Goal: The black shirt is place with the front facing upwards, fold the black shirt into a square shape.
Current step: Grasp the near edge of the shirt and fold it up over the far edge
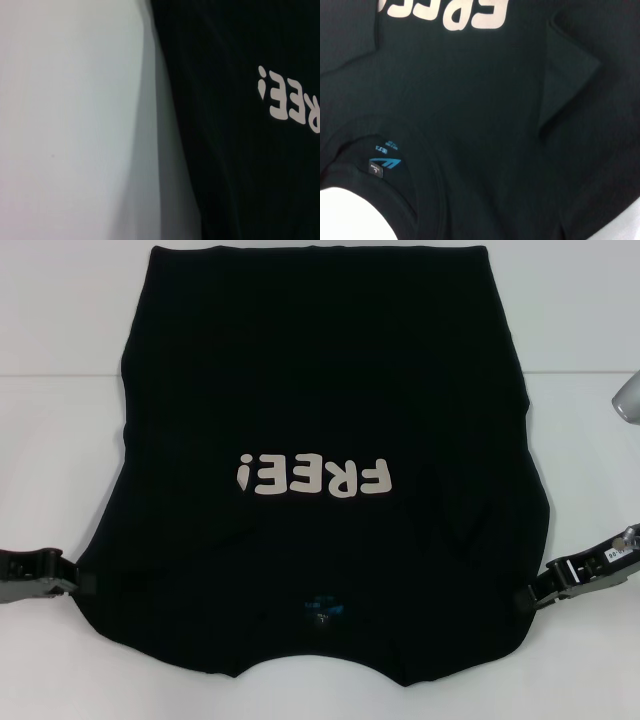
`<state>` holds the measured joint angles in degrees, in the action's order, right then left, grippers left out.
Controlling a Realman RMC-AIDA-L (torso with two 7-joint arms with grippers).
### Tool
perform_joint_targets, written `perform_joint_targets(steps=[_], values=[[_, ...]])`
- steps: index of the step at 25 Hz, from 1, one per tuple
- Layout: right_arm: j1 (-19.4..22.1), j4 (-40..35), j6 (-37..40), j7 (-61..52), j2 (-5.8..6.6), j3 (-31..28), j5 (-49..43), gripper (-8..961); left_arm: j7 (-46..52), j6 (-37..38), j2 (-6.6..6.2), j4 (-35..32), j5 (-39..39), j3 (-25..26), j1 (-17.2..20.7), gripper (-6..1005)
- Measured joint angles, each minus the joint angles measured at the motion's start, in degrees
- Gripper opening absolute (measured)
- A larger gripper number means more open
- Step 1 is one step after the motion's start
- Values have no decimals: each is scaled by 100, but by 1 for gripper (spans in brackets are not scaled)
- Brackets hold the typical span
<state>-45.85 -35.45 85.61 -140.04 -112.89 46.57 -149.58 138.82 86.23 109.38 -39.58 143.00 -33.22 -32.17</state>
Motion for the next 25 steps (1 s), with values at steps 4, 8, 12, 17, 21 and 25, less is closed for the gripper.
perform_joint_targets(steps=[4,8,12,17,21,25], values=[[-11,-11,8,-2,1,4,-1,356,-10,4,-11,2,-31,0,0,29],[-52,-21,51,19,35,4,-1,101,-36,97,-18,7,-31,-18,-18,29],[-79,-109,314,100,161,72,-7,71,-151,517,-101,92,-8,-23,-90,29],[-15,-400,1246,533,310,358,-145,77,-580,1566,-375,473,115,-101,-204,28],[33,-463,2341,1336,210,384,-740,81,-1193,2754,-411,657,565,-291,-229,28],[134,-459,2730,1582,10,361,-1028,86,-1441,3081,-285,600,729,-749,-86,28]])
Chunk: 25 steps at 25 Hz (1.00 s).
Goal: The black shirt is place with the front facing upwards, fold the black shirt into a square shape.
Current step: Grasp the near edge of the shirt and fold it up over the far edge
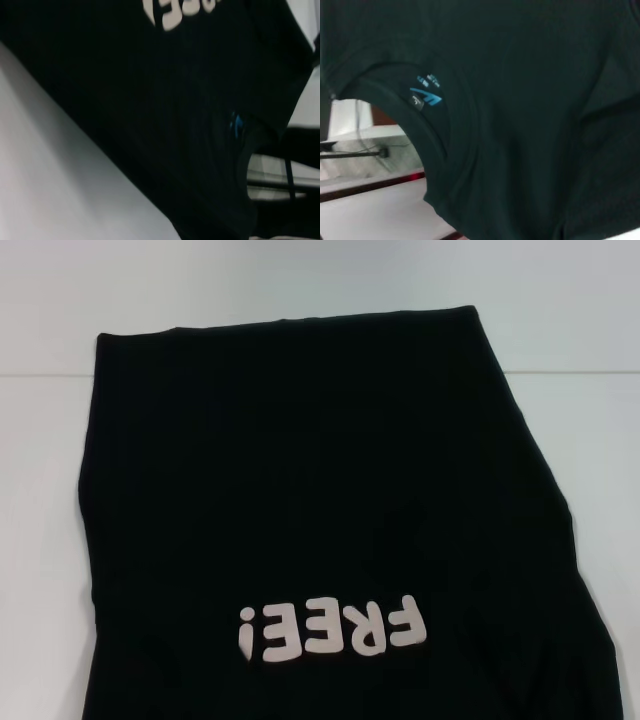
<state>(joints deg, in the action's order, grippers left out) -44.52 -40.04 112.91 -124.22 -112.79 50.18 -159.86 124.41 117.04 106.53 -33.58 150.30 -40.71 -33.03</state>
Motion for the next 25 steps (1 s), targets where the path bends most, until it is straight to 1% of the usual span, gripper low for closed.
perform_joint_targets(steps=[1,2,4,5,6,8,9,10,12,14,15,16,17,19,20,23,25], values=[[24,10,11,-2,-33,-43,-8,87,-23,-8,15,-11,-9,14,22,28],[38,22,-33,-11,-39,-151,22,88,-47,-21,23,-20,-29,73,29,28],[32,49,-183,-62,-28,-521,91,91,-99,-67,10,-19,-113,439,-26,29],[17,53,-300,-118,-6,-752,122,92,-96,-103,-8,-21,-141,611,-70,29],[1,56,-420,-193,28,-1032,175,93,-28,-197,-34,-19,-155,927,-150,29],[-12,60,-691,-379,130,-1564,374,95,179,-430,-100,4,-165,1506,-311,29],[-14,59,-889,-485,193,-1825,540,96,377,-642,-145,28,-168,1874,-403,29],[0,64,-1129,-570,250,-2074,754,97,538,-829,-177,49,-168,2115,-463,29],[62,104,-1601,-640,327,-2431,1187,100,839,-1385,-207,71,-196,2624,-578,28],[138,217,-2101,-599,386,-2627,1709,102,921,-1828,-190,70,-287,2952,-618,28],[171,299,-2347,-525,394,-2641,1954,103,937,-2137,-158,74,-392,3130,-615,28],[195,366,-2554,-451,390,-2647,2164,104,929,-2455,-98,89,-563,3260,-590,28],[226,444,-2811,-323,355,-2651,2409,106,888,-2685,-37,103,-733,3317,-562,28],[257,549,-3274,-16,243,-2660,2743,108,737,-3128,116,145,-1103,3348,-475,28],[268,593,-3487,163,175,-2663,2873,109,594,-3394,221,172,-1345,3353,-422,28],[290,751,-4144,815,-72,-2664,3305,112,147,-4010,451,335,-1811,3347,-348,28],[296,811,-4535,1229,-229,-2660,3569,115,-96,-4394,540,472,-2042,3354,-340,28]])
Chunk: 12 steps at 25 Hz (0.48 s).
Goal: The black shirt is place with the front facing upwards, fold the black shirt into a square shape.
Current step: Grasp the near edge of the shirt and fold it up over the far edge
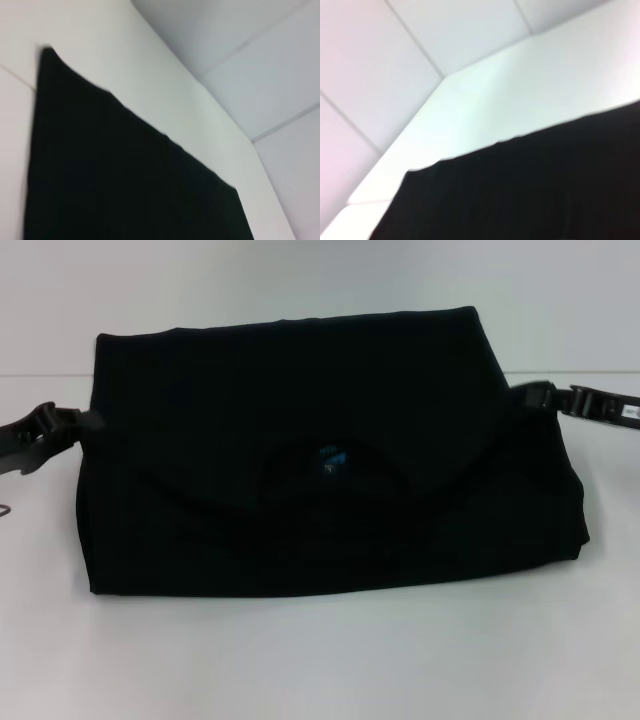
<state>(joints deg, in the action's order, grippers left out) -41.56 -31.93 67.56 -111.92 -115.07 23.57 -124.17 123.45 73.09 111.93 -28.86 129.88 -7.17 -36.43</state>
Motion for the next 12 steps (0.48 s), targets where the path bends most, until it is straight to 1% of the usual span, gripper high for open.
perform_joint_targets(steps=[2,5,6,10,12], values=[[4,18,-399,341,-140,15,188,117,-232,-314,61,122,-258,2,-1,29],[-20,35,-844,625,-265,28,302,120,-498,-680,130,212,-537,-9,-12,29],[-37,68,-980,693,-288,29,322,122,-578,-794,158,225,-595,-11,-22,29],[-146,336,-1341,934,-293,32,347,126,-893,-1157,293,237,-809,-28,-74,29],[-208,444,-1521,1026,-317,48,349,128,-1023,-1292,356,239,-846,-38,-111,29]])
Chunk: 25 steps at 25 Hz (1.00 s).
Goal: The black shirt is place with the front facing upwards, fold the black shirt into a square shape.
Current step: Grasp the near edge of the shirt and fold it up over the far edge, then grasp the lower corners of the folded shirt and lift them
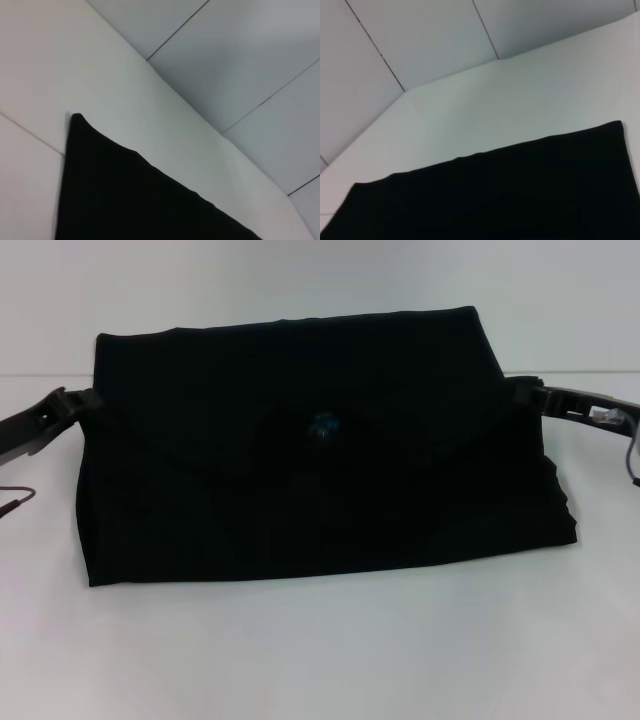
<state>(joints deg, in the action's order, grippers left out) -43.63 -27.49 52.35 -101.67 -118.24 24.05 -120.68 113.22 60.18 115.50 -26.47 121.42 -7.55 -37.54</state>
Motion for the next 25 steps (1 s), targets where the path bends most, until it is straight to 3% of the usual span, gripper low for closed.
perform_joint_targets(steps=[6,10,13,15,18,20,22,25], values=[[-133,263,-485,179,-82,150,2,135,-173,-753,227,43,15,-110,-148,28],[-126,291,-508,264,-108,188,-3,140,-200,-997,281,79,17,-183,-172,29],[-67,292,-472,238,-96,211,-14,246,-129,-1008,280,89,1,-169,-101,29],[13,274,-418,214,-79,197,12,317,-60,-979,257,110,-6,-168,-42,190],[172,242,-164,207,-13,154,184,401,67,-810,159,157,-2,-188,81,329],[323,230,219,263,80,150,404,451,186,-461,26,161,26,-247,196,421],[488,212,746,505,182,152,603,500,361,-53,-129,161,40,-456,299,463],[694,197,1641,1126,306,244,648,574,821,574,-443,157,43,-1208,476,526]])
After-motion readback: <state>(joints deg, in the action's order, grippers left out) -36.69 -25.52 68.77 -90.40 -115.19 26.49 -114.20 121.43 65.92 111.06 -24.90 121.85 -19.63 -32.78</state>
